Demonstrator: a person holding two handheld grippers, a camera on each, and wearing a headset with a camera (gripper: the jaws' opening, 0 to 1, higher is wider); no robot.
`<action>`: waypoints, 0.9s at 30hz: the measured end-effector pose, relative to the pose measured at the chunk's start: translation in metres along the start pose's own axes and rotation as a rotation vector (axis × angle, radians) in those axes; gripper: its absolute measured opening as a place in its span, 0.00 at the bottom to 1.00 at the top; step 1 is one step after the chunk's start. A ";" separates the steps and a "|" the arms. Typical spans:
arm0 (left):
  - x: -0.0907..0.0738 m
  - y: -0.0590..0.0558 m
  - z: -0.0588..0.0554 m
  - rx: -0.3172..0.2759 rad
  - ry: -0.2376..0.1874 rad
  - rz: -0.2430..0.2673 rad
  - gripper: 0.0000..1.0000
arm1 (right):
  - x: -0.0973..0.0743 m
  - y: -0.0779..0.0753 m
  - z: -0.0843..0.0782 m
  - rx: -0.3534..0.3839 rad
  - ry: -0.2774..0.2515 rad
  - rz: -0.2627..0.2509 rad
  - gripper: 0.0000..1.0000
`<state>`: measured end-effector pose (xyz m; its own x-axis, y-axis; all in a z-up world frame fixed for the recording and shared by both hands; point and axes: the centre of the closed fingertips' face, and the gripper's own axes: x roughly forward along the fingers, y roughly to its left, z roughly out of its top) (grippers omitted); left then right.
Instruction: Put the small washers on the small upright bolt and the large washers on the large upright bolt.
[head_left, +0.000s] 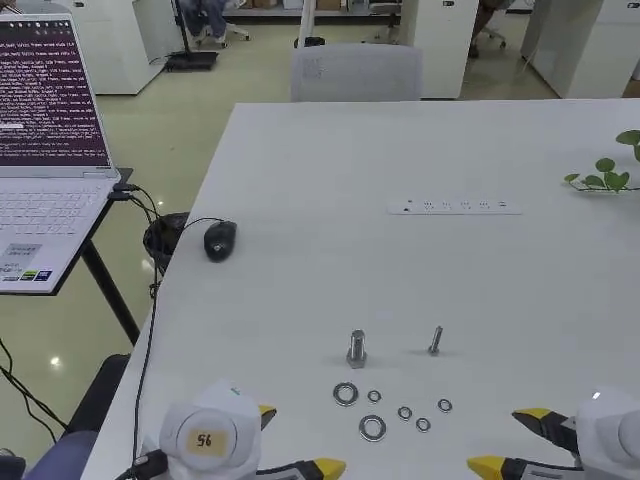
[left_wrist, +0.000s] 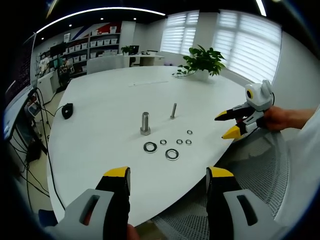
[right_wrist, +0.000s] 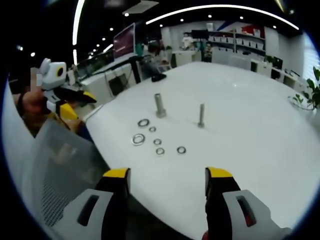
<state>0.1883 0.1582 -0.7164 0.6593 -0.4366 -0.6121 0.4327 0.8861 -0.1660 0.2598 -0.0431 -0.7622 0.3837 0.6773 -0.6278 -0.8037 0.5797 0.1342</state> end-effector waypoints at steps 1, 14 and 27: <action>0.000 0.000 -0.001 0.005 0.004 -0.001 0.61 | 0.000 0.000 0.001 -0.001 0.000 0.001 0.62; -0.006 0.004 0.005 -0.004 -0.023 0.019 0.61 | 0.002 0.008 0.006 -0.008 0.010 0.022 0.61; 0.000 0.000 0.004 -0.031 -0.034 0.030 0.61 | -0.002 0.003 0.003 -0.007 0.015 0.020 0.60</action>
<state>0.1904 0.1579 -0.7134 0.6923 -0.4146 -0.5906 0.3935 0.9030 -0.1725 0.2580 -0.0410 -0.7578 0.3604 0.6816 -0.6368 -0.8144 0.5628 0.1415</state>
